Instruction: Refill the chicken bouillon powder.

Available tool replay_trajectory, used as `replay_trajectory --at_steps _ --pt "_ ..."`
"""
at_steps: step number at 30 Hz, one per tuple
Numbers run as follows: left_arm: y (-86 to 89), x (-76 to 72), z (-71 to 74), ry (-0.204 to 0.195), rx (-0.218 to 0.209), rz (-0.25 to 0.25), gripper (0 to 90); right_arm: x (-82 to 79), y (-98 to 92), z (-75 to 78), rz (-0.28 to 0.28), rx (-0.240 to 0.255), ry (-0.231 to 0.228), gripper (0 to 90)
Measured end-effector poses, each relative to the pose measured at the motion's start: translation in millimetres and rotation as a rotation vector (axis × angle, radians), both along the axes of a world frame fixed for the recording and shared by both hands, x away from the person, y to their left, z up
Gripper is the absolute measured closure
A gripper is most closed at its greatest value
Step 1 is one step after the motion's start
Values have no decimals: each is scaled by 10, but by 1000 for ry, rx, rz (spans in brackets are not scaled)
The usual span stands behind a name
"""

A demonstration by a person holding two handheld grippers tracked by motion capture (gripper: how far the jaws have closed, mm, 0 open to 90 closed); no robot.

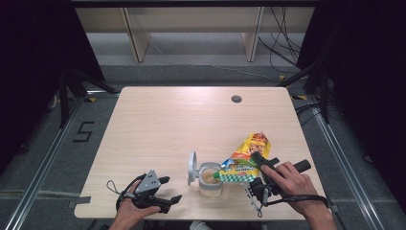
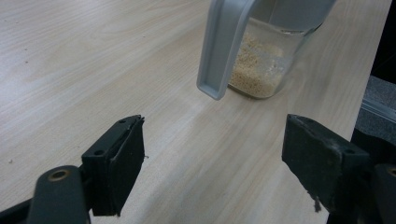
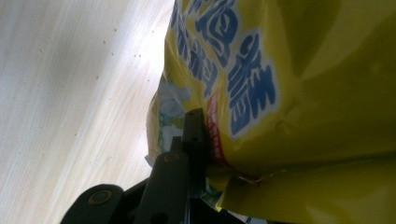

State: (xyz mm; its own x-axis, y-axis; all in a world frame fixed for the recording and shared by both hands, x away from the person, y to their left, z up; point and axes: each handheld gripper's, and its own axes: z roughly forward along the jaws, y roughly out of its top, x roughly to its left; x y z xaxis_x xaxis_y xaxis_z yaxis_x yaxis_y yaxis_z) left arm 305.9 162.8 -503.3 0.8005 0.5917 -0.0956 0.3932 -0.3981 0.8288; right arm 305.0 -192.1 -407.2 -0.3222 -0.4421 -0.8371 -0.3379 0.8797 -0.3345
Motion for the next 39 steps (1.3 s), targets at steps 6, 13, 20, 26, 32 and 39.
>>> replay_trajectory --at_steps 6,13,20,26,32,39 --pt "-14 -7 -2 4 -20 -3 206 -7 21 10 8 -24 -15 765" --pt "-21 -9 -6 5 -31 3 206 -28 19 12 -18 1 1 765" --pt "-19 -8 -5 6 -31 3 206 -13 2 28 -14 6 22 766" --pt "2 -2 3 -1 0 1 206 -16 -19 31 -33 20 40 766" --pt "-14 -14 -2 3 -24 9 206 -3 -83 20 -47 83 81 767" --pt "-11 -6 -10 -4 -33 6 206 9 -136 18 -40 105 96 767"
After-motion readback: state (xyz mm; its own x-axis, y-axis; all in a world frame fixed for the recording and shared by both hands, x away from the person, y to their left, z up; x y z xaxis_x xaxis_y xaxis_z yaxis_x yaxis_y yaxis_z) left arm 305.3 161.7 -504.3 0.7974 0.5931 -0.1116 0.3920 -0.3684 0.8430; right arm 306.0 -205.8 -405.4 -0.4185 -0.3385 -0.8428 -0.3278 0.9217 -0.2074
